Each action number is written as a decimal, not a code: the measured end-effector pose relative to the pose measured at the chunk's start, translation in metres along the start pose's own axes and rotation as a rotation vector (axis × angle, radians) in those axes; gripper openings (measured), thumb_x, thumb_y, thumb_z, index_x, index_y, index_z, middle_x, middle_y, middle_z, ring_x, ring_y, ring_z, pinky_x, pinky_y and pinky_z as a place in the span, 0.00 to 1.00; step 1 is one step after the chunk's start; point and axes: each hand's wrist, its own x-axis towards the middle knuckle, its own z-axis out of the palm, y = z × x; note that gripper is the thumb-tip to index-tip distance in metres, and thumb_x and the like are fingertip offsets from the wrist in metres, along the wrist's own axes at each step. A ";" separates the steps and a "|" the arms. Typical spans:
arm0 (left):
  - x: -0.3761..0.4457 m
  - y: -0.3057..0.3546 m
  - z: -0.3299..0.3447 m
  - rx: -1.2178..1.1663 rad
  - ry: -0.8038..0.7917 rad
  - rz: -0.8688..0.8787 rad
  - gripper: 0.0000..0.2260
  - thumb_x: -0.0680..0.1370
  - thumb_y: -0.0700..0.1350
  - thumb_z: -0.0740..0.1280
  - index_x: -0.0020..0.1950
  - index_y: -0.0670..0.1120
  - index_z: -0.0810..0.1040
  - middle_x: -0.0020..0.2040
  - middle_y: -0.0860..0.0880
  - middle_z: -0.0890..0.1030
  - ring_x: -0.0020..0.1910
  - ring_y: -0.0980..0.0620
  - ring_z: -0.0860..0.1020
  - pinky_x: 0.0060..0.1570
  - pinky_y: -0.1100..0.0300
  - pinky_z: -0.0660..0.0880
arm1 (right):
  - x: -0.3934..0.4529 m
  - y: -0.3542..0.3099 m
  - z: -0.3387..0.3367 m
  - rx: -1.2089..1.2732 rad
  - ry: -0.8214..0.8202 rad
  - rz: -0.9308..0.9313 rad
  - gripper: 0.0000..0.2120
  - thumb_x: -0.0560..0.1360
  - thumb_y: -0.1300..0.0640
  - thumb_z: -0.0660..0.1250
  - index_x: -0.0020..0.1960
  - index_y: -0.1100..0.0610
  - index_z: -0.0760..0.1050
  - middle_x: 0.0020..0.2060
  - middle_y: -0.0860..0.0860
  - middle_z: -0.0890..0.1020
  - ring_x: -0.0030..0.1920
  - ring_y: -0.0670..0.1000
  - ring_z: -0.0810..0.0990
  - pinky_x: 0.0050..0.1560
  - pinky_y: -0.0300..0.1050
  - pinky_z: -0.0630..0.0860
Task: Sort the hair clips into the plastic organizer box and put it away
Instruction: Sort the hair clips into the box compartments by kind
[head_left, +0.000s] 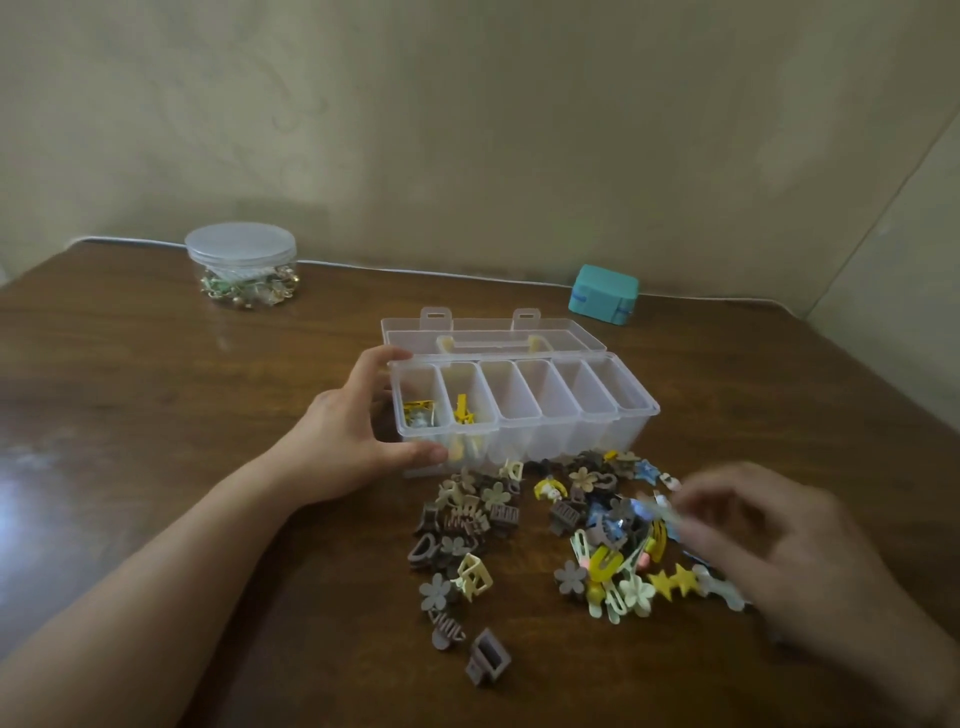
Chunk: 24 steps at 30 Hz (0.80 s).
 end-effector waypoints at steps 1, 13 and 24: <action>0.000 -0.001 0.000 0.005 0.002 -0.001 0.45 0.62 0.63 0.76 0.72 0.62 0.56 0.66 0.57 0.73 0.64 0.60 0.69 0.66 0.58 0.65 | 0.015 -0.007 0.004 0.065 0.047 -0.014 0.03 0.71 0.47 0.71 0.43 0.42 0.77 0.42 0.41 0.80 0.45 0.41 0.78 0.39 0.27 0.72; 0.001 -0.002 -0.003 0.024 -0.032 0.015 0.44 0.58 0.71 0.72 0.68 0.66 0.55 0.61 0.63 0.72 0.60 0.64 0.71 0.72 0.49 0.64 | 0.142 -0.060 0.076 0.098 0.101 -0.074 0.08 0.76 0.48 0.67 0.39 0.49 0.77 0.34 0.44 0.79 0.36 0.41 0.76 0.34 0.32 0.71; 0.002 -0.002 -0.001 0.009 -0.012 0.004 0.45 0.61 0.65 0.75 0.72 0.62 0.56 0.66 0.57 0.73 0.63 0.60 0.69 0.64 0.58 0.64 | 0.038 0.025 -0.017 -0.129 -0.023 0.097 0.08 0.71 0.55 0.73 0.44 0.41 0.79 0.38 0.40 0.81 0.45 0.37 0.77 0.38 0.32 0.74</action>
